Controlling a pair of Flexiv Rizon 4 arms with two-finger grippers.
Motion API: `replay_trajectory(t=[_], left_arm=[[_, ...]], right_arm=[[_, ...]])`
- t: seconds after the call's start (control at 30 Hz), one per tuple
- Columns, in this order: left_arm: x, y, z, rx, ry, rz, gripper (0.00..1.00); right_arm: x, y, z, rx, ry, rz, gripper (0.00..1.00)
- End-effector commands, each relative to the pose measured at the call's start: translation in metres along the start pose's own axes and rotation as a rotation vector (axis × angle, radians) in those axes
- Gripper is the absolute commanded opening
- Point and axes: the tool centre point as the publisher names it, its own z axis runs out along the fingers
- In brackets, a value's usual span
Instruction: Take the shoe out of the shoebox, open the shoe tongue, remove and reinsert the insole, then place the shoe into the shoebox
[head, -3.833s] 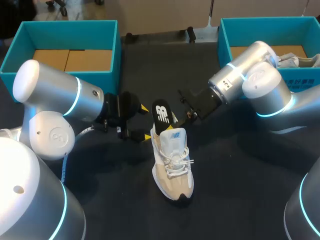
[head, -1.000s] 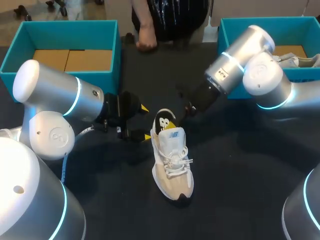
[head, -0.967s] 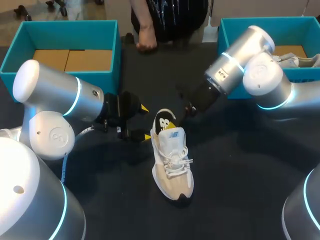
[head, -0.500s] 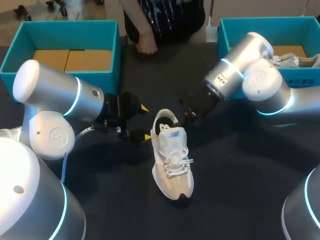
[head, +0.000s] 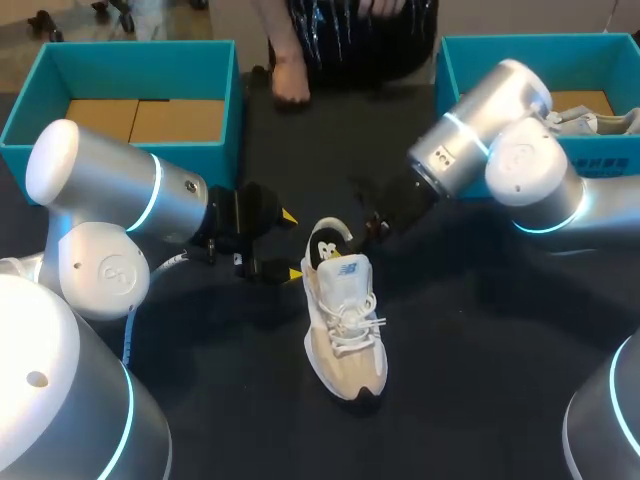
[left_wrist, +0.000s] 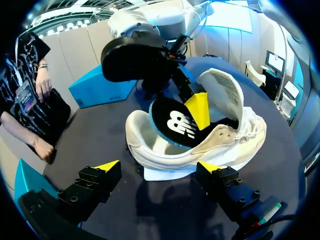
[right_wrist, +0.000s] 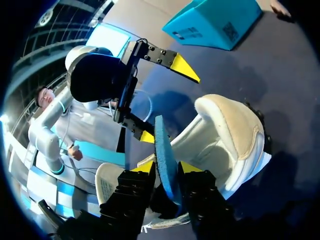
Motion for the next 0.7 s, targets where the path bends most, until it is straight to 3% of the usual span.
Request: replay_trajectory(t=[0.03,0.7], left_arm=[[0.001,-0.001,0.0,-0.004,-0.003,0.0,1.0],[0.001,-0.001,0.0,-0.004,-0.003,0.0,1.0]], right_arm=[[0.009,0.004,-0.005,-0.016,-0.04,-0.021,0.35],[0.016,0.033,-0.023,-0.073,-0.098,-0.123,0.44]])
